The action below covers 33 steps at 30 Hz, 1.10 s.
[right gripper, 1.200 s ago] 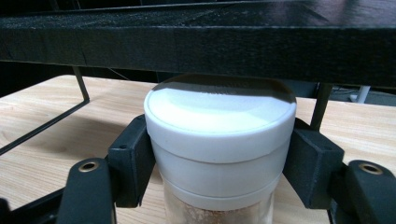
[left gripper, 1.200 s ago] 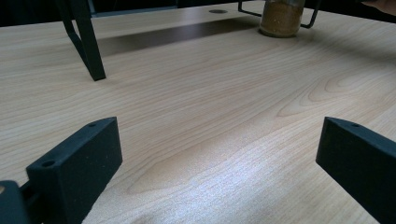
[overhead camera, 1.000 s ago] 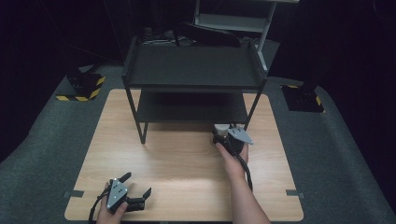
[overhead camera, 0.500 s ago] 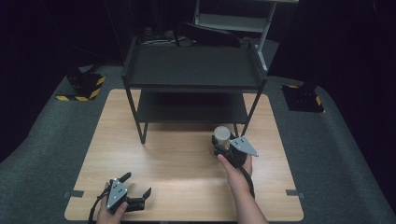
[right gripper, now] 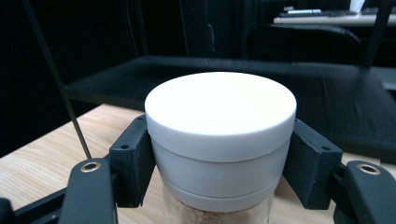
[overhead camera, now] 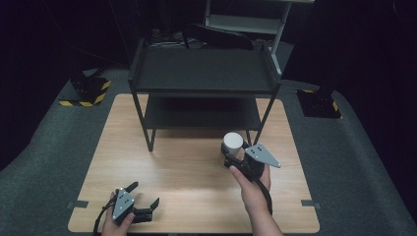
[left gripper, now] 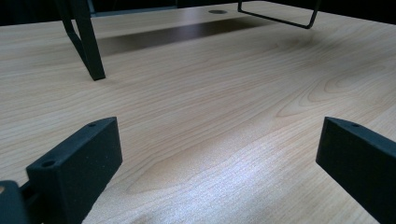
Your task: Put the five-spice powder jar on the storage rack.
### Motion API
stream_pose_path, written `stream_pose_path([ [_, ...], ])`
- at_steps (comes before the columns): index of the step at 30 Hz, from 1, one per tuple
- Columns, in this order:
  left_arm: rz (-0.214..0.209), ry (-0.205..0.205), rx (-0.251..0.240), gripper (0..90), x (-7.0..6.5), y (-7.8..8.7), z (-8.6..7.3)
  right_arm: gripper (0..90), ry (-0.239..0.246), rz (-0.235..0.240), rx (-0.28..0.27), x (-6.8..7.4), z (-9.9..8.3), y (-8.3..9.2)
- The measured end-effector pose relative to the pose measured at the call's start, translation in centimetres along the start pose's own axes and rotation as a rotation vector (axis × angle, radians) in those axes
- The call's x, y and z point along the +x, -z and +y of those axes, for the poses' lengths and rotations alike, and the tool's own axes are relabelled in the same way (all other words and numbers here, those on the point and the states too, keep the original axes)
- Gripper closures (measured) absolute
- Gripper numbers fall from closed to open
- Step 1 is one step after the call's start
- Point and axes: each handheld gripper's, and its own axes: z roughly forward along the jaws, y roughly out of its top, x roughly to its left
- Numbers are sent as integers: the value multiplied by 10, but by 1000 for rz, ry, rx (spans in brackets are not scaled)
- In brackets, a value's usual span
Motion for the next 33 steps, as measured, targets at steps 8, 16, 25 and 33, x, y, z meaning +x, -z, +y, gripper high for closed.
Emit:
stream_pose_path([
  [8,-4,0,0,5,1,0,0,338,37,19,-27,12,44,0],
  [16,-7,4,0,5,1,0,0,338,39,22,-35,20,67,-14],
  [25,-13,4,-4,5,2,0,-1,338,27,0,-10,19,81,-46],
  [33,-15,3,-1,5,4,0,0,338,20,-18,-8,14,82,-68],
])
